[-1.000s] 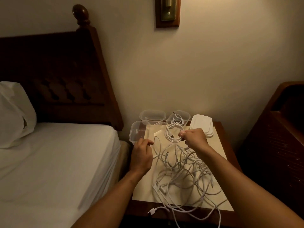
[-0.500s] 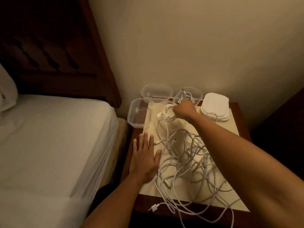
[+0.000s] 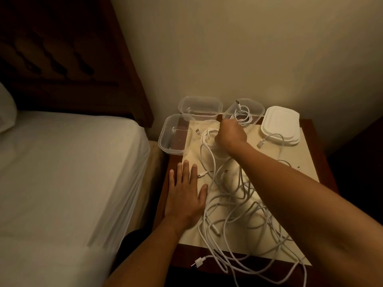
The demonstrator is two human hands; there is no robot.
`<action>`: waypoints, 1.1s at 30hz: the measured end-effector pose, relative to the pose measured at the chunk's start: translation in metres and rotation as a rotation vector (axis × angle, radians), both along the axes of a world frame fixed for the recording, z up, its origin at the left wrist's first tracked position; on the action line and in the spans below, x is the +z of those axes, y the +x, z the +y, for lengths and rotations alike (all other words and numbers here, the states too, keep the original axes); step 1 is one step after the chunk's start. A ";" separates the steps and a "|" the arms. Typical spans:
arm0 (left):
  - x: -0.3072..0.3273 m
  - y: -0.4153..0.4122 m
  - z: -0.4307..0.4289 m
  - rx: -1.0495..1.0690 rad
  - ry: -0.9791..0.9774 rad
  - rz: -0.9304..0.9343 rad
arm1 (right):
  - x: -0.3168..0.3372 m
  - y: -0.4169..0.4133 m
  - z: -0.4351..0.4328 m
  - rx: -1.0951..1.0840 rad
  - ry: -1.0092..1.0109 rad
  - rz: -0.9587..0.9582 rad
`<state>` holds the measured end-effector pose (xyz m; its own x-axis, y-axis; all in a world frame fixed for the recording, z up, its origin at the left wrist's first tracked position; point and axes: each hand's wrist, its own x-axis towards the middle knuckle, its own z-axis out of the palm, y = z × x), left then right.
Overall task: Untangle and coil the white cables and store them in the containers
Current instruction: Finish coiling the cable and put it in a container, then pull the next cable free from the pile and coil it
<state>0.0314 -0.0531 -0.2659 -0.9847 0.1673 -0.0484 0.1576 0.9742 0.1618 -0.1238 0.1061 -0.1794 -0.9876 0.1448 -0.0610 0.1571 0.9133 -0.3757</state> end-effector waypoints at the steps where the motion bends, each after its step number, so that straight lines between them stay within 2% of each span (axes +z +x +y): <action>1: 0.000 0.000 0.000 0.000 -0.001 0.000 | -0.002 0.001 0.000 0.043 0.057 0.008; 10: -0.001 0.000 0.000 0.006 0.001 0.006 | 0.004 0.012 -0.001 0.238 0.240 0.016; 15: -0.001 0.000 0.000 0.004 0.008 0.010 | -0.002 0.018 0.002 0.383 0.154 0.077; 23: -0.002 0.000 -0.001 0.005 0.012 0.007 | -0.005 0.017 0.001 0.301 0.115 0.020; 26: -0.001 0.000 -0.001 0.008 0.012 0.003 | 0.000 0.017 0.005 0.266 0.028 0.017; 30: -0.002 0.000 -0.002 0.011 0.032 0.005 | 0.030 0.037 0.014 0.165 -0.124 0.167; 33: 0.000 0.001 -0.002 0.015 0.071 0.011 | 0.050 0.081 0.029 0.018 -0.054 0.272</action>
<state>0.0328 -0.0552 -0.2663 -0.9875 0.1555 -0.0260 0.1455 0.9624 0.2293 -0.0429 0.1350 -0.1298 -0.9711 0.1311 0.1992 0.0282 0.8926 -0.4499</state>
